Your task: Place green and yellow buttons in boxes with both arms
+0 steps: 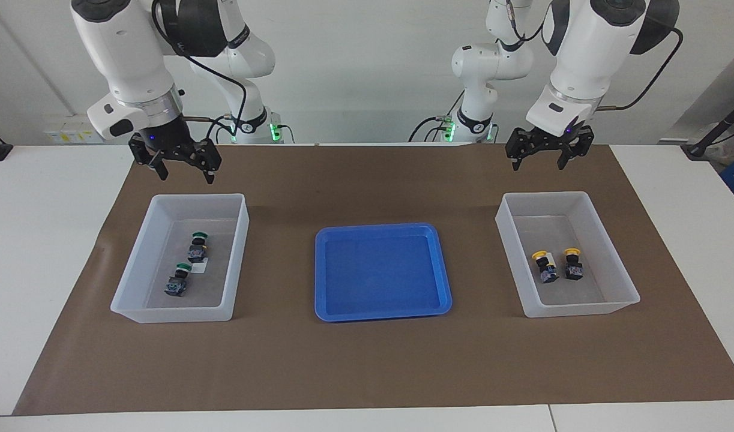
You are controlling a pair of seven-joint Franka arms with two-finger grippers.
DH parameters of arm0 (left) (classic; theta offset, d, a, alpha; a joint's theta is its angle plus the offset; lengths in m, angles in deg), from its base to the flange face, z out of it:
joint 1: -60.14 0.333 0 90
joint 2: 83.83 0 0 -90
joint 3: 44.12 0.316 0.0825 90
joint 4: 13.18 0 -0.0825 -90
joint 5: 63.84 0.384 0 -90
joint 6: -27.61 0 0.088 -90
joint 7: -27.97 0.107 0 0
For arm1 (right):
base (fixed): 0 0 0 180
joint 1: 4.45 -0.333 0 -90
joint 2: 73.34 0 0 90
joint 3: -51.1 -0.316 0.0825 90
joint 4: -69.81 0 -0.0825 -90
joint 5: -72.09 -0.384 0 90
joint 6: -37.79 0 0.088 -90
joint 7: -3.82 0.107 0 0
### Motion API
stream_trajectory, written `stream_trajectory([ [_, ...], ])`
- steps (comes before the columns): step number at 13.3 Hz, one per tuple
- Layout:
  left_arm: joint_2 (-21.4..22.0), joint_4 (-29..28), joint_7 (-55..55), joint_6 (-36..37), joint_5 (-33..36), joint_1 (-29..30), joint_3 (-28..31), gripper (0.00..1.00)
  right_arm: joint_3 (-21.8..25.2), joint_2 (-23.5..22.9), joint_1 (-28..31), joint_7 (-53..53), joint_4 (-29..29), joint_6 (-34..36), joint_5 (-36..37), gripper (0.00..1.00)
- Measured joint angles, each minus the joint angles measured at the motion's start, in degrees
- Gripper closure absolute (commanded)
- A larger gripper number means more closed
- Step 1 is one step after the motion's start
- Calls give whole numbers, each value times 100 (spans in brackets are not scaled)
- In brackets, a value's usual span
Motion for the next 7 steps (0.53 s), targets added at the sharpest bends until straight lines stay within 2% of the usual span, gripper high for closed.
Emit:
stream_trajectory([
  [3,91,-117,38,-124,-27,9,73,0,5,0,1,0,0,0,0,0],
  [7,172,52,54,-16,-32,25,188,0,40,0,11,0,0,0,0,0],
])
